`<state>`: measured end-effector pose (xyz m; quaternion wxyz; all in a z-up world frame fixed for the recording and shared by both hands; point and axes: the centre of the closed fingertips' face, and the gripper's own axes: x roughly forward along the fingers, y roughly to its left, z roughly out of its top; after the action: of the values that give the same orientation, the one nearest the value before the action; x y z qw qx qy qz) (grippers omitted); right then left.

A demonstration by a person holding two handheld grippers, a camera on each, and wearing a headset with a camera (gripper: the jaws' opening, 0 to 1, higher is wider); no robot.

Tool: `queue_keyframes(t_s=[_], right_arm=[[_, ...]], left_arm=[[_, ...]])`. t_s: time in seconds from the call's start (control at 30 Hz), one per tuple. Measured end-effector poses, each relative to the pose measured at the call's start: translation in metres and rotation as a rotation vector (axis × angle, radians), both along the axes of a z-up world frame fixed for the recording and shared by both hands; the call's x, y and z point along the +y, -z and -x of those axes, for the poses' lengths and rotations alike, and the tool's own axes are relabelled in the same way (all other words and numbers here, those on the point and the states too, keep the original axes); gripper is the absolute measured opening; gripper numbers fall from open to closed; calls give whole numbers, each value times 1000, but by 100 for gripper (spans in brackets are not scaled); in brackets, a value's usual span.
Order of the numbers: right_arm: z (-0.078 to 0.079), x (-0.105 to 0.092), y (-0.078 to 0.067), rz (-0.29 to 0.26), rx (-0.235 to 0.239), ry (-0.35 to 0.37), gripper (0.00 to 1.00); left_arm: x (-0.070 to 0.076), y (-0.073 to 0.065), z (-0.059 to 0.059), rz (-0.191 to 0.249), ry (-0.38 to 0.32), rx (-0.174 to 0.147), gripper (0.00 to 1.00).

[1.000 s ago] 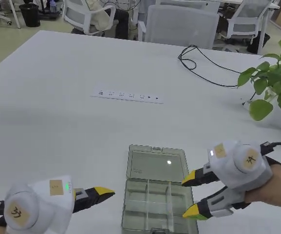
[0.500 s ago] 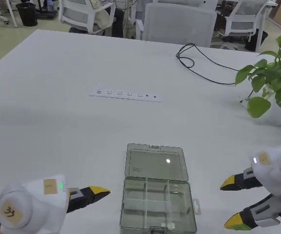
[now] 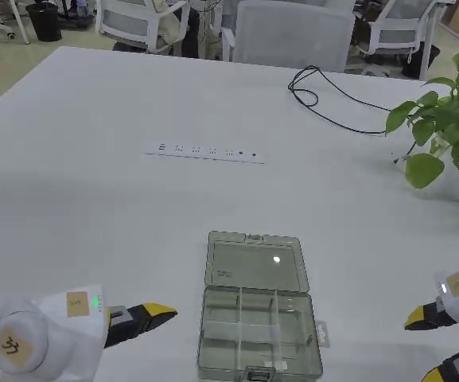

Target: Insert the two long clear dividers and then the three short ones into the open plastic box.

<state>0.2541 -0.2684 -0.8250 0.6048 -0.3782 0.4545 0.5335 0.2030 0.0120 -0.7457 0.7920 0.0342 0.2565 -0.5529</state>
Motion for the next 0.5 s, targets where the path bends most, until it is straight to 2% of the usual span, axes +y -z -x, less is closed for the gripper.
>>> queue_keyframes(t_s=[0.07,0.33,0.5], right_arm=[[0,-8,6,35,-1,-20,50],[-2,-21,22,112,-11,-75,49],[-5,-22,29,128,-16,-86,48]], left_arm=[[0,1,0,0,-2,2,95],[2,1,-1,-3,-7,4,95],[2,1,0,-1,-8,9,95]])
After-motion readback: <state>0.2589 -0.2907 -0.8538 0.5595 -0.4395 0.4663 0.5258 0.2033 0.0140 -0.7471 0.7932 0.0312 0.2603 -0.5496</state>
